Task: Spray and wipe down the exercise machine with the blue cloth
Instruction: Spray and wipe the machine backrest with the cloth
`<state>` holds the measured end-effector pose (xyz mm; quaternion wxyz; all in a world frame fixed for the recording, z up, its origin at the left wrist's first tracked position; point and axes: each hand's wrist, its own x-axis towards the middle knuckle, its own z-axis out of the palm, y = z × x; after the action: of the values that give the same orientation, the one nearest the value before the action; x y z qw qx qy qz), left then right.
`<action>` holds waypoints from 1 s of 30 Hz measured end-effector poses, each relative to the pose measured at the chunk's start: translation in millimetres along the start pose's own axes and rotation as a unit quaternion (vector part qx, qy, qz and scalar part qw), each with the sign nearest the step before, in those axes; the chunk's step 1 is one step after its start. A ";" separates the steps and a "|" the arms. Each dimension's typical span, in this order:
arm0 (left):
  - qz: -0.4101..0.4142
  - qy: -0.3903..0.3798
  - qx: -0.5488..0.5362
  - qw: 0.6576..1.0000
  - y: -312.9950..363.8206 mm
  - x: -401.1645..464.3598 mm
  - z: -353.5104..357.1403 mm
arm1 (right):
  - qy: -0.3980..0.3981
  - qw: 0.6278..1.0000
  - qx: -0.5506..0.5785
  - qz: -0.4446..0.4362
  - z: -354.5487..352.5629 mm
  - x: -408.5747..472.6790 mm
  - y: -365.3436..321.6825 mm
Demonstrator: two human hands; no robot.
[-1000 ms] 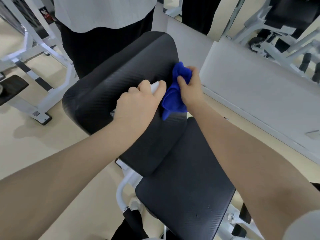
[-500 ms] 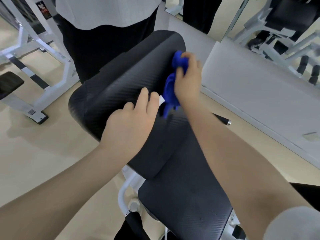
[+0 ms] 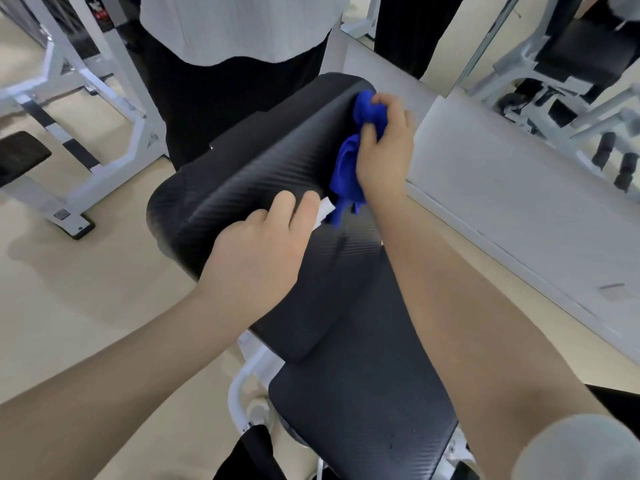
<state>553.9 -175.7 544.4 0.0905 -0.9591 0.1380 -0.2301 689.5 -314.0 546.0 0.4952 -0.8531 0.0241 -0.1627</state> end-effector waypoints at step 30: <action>-0.003 -0.138 0.216 0.967 -7.2 13.2 -31.0 | -0.209 0.970 -0.111 0.047 -56.4 -71.7 62.4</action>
<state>552.3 -176.3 578.8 0.3130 -0.9396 0.0685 -0.1204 612.1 -378.4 500.4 0.3987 -0.9156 -0.0224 0.0466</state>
